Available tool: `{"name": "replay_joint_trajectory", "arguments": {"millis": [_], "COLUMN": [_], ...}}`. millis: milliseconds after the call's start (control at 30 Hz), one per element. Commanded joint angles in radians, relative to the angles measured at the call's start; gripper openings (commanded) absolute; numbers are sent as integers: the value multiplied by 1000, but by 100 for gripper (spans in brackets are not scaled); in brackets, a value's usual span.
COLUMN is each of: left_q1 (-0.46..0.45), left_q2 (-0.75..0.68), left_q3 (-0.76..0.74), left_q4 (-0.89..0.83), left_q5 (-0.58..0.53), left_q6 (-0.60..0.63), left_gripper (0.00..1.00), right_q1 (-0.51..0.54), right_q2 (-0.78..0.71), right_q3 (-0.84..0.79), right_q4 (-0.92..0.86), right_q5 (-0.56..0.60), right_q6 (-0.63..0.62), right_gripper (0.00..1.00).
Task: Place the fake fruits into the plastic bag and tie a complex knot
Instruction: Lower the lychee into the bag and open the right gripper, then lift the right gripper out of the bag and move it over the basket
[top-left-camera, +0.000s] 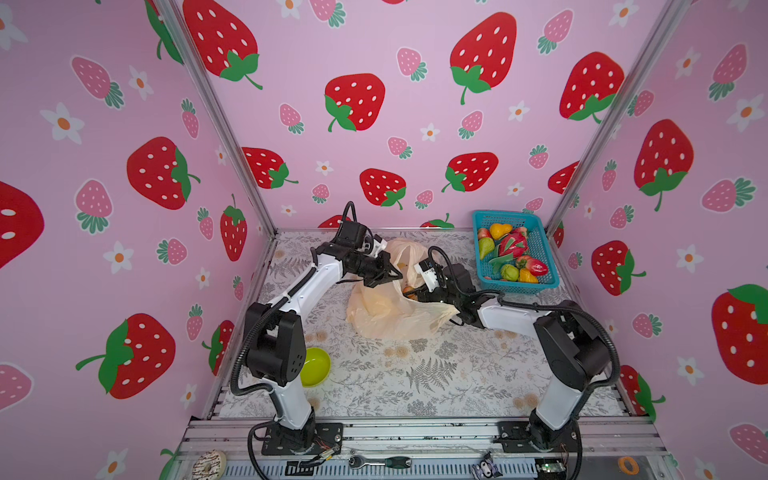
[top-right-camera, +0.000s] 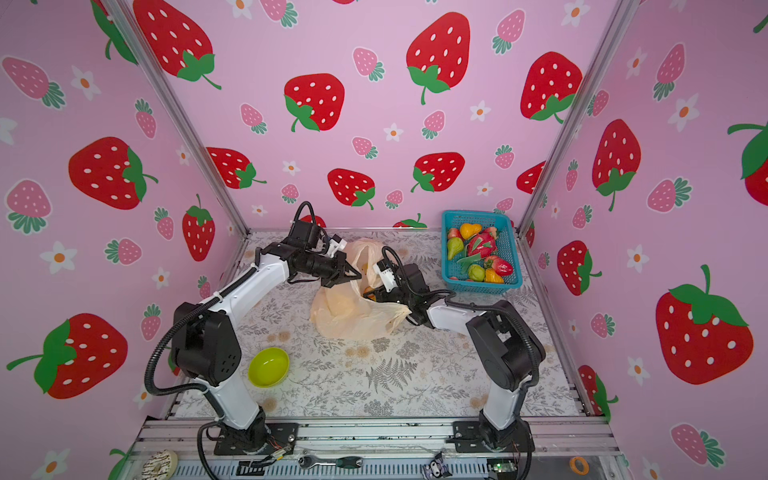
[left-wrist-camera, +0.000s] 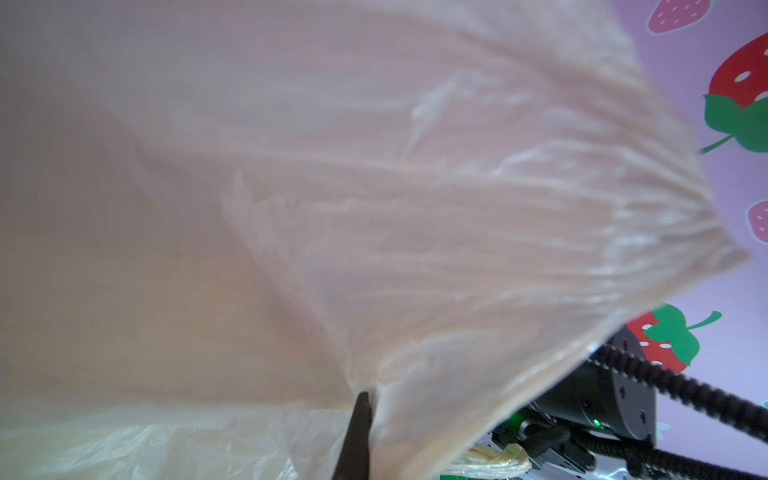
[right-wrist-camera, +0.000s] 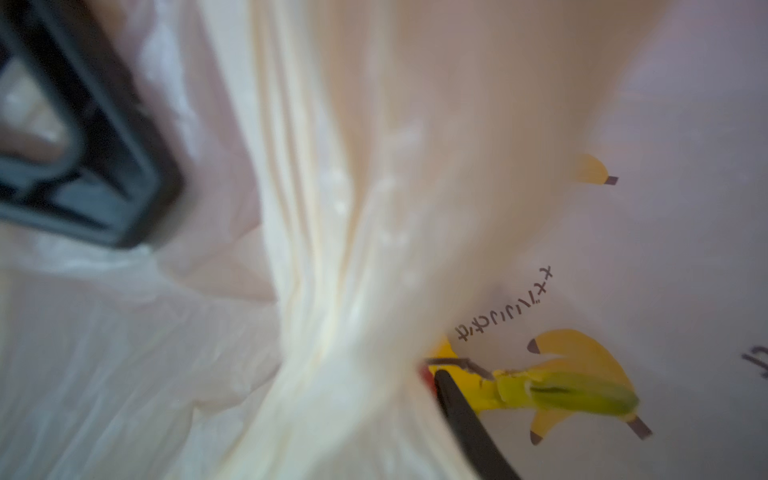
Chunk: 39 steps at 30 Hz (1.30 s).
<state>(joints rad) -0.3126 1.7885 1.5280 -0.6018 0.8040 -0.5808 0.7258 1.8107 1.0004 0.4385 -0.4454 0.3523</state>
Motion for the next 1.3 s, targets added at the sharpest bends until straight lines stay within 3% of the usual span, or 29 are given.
{"name": "replay_joint_trajectory", "arguments": {"millis": [0, 267, 467, 700, 967, 1133, 1267], "left_q1": [-5, -4, -5, -2, 22, 34, 35], "left_q2": [-26, -24, -26, -28, -44, -49, -49], "left_q3": [-5, -6, -5, -3, -17, -30, -31], "left_q4": [3, 2, 0, -3, 16, 41, 42], "left_q5": [12, 15, 11, 5, -13, -11, -3], "left_q6": [-1, -2, 0, 5, -10, -31, -33], "left_gripper": [0, 0, 0, 0, 0, 0, 0], "right_q1": [23, 3, -38, -89, -253, -363, -449], "right_q2": [27, -34, -116, -241, -410, -504, -517], "right_q3": [42, -16, -75, -107, -143, -132, -87], "right_q4": [80, 62, 23, -181, -439, -471, -496], "right_q5": [-9, 34, 3, -65, -137, -78, 91], "right_q6": [53, 42, 8, -133, -218, -147, -113], "right_gripper": [47, 69, 75, 74, 70, 69, 70]}}
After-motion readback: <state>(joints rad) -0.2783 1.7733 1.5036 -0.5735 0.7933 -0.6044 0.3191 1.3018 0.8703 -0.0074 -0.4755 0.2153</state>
